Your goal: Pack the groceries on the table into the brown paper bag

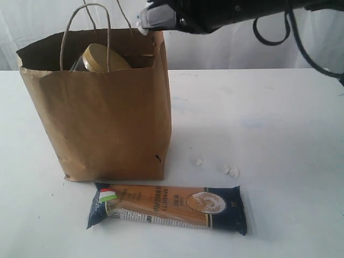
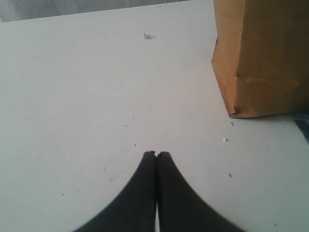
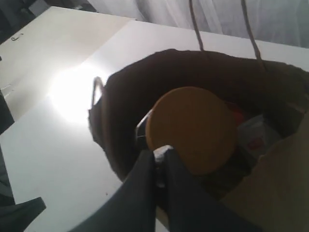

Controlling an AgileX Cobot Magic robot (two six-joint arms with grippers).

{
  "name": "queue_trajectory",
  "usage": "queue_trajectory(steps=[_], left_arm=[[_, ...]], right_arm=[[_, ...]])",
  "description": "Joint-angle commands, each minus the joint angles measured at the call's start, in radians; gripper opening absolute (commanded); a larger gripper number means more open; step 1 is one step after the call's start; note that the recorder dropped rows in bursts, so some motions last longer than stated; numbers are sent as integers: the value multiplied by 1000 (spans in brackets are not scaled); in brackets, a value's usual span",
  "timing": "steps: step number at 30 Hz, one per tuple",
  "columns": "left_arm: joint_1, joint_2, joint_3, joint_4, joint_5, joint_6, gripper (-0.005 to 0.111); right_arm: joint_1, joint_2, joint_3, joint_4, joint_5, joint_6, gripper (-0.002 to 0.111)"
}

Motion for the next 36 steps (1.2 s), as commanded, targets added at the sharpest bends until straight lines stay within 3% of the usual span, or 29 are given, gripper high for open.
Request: queue_trajectory(steps=[1,12,21,36], left_arm=[[-7,-4,0,-6,2,1,0],[-7,-4,0,-6,2,1,0],[-7,-4,0,-6,2,1,0],[-7,-4,0,-6,2,1,0]], right_arm=[[3,46,-3,6,-21,-16,0],[3,60,-3,19,-21,-147,1],[3,60,-3,19,-63,-147,19],[3,23,-3,-9,-195,-147,19]])
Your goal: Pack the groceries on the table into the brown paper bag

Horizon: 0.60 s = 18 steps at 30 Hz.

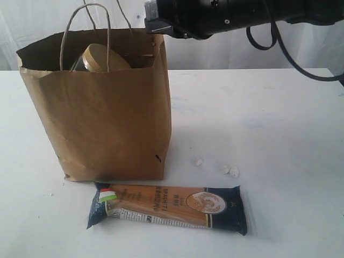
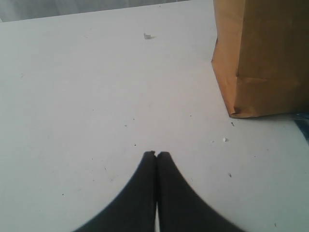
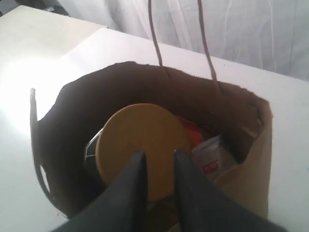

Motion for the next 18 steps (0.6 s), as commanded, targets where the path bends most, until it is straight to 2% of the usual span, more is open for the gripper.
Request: queue_trajectory(steps=[1,5,9,16,18], left_arm=[[-7,-4,0,-6,2,1,0],[-7,-4,0,-6,2,1,0],[-7,-4,0,-6,2,1,0],[-7,-4,0,-6,2,1,0],[-7,-4,0,-6,2,1,0]], right_arm=[[3,-39,-3,-38,-88,-14,19],[3,-75,-1,-167,-126,-10,19],[3,-78,-1,-373,-54,43,17],[3,-70,3,-917,40,462,2],[3,-60,3,-1008,74,546,0]])
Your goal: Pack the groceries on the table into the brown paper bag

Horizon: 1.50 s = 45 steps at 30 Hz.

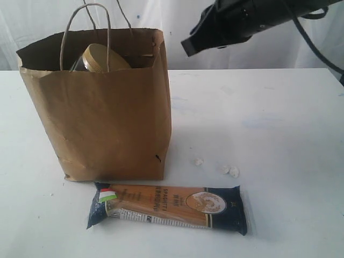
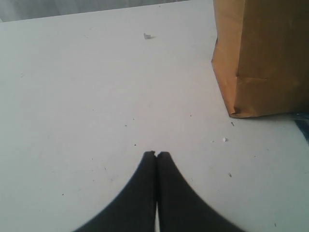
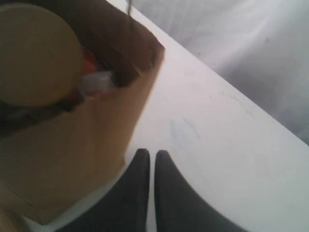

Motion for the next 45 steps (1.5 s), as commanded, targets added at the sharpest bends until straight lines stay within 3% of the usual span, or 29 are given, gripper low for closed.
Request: queue_trajectory(steps=[1,9,19,33,40,45], left_arm=[[-7,-4,0,-6,2,1,0],[-7,-4,0,-6,2,1,0],[-7,-4,0,-4,2,1,0],[-7,-4,0,-4,2,1,0],[-7,-4,0,-4,2,1,0],[-7,-4,0,-4,2,1,0]], right_arm=[[-1,19,3,-245,89,215,0],[-1,144,3,-256,298,215,0],[-1,352,3,-256,237,217,1],[-1,481,3,-204,128,192,35],[-1,494,3,-31,109,18,38],[-1,516,3,-24,112,13,38]])
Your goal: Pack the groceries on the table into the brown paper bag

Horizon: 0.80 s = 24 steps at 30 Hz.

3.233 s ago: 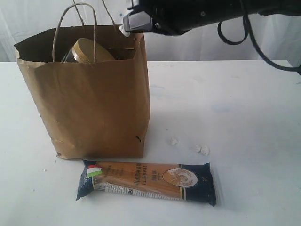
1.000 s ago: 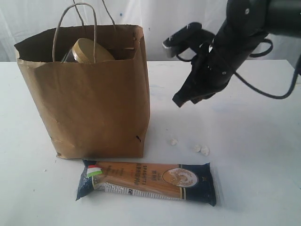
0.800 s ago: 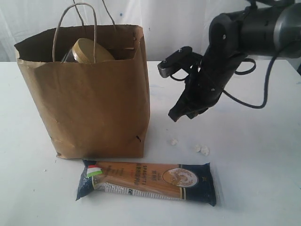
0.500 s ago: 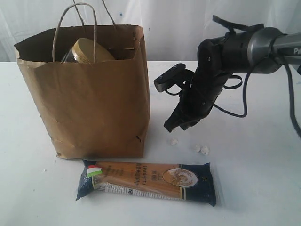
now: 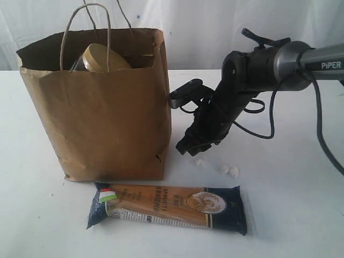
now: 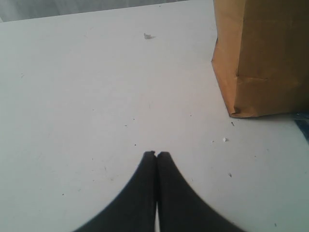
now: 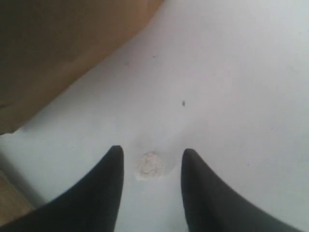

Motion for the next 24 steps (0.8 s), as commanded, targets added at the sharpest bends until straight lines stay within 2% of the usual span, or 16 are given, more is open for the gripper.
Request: queue_trajectory(steps=[1,12,16,19,24], left_arm=[[-7,-4,0,-4,2,1,0],[-7,-4,0,-4,2,1,0],[-7,-4,0,-4,2,1,0],[-7,-4,0,-4,2,1,0],[-7,-4,0,-4,2,1,0]], right_arm=[[-1,23,3,13,1,-23,38],[-1,66,3,13,12,-20,34],[-1,68,3,13,19,-20,19],[-1,65,3,13,29,-20,2],[-1,42,3,13,91,24,0]])
